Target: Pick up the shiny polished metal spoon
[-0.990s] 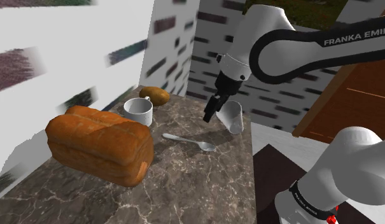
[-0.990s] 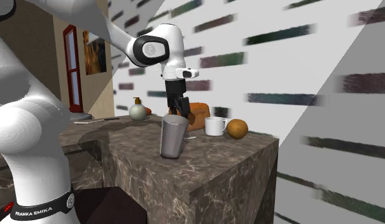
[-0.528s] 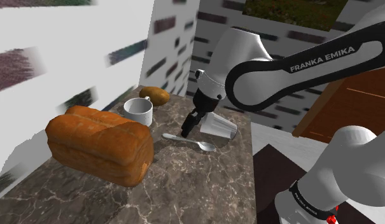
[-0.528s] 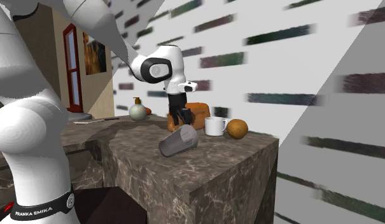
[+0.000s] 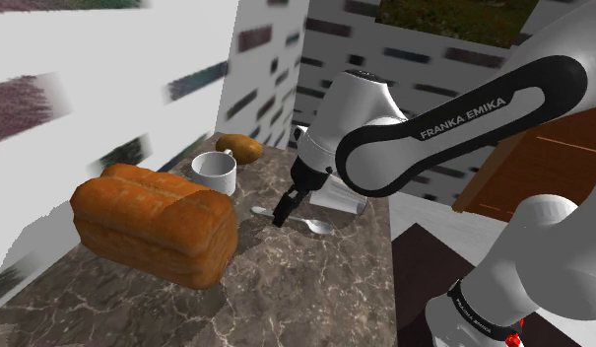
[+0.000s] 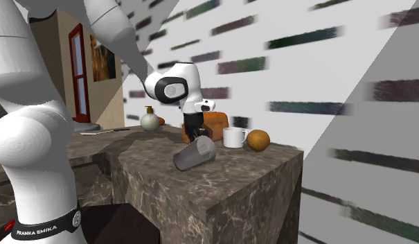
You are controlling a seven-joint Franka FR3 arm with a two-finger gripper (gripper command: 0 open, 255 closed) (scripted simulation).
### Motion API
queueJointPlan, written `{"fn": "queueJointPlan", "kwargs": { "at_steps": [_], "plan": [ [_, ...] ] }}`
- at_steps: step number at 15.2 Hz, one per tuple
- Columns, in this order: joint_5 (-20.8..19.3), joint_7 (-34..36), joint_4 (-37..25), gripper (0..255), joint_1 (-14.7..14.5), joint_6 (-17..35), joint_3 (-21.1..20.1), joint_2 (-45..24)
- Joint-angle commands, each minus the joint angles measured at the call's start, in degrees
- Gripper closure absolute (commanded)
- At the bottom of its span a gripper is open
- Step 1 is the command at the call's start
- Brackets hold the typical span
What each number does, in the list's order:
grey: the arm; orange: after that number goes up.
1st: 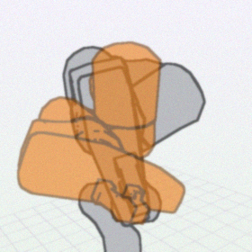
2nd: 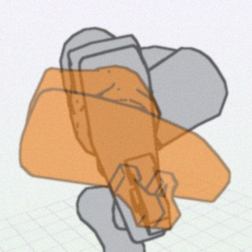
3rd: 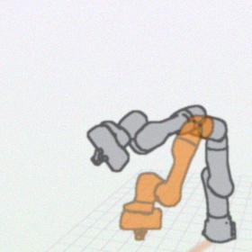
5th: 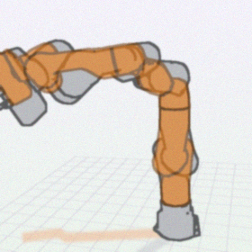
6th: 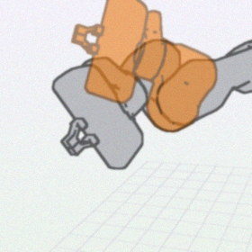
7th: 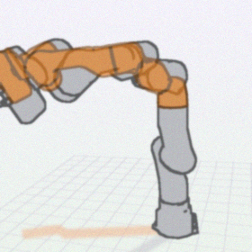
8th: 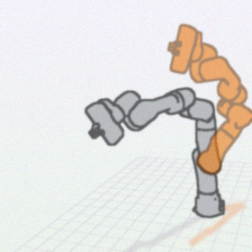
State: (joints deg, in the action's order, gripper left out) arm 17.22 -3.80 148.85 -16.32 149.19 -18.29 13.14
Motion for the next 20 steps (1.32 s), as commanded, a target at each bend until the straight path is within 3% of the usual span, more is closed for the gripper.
{"fn": "queueJointPlan", "kwargs": {
  "at_steps": [1, 2, 11, 20],
  "plan": [
    [0.11, -0.14, 0.4, 0, -0.04, 0.85, -0.05, -0.43],
    [0.14, -0.14, 0.46, 255, -0.06, 0.88, -0.05, -0.4],
    [0.11, -0.14, 0.4, 255, -0.04, 0.85, -0.05, -0.44],
    [-0.53, 0.71, -2.61, 255, 0.2, -7.39, 0.71, 4.85]
  ]
}}
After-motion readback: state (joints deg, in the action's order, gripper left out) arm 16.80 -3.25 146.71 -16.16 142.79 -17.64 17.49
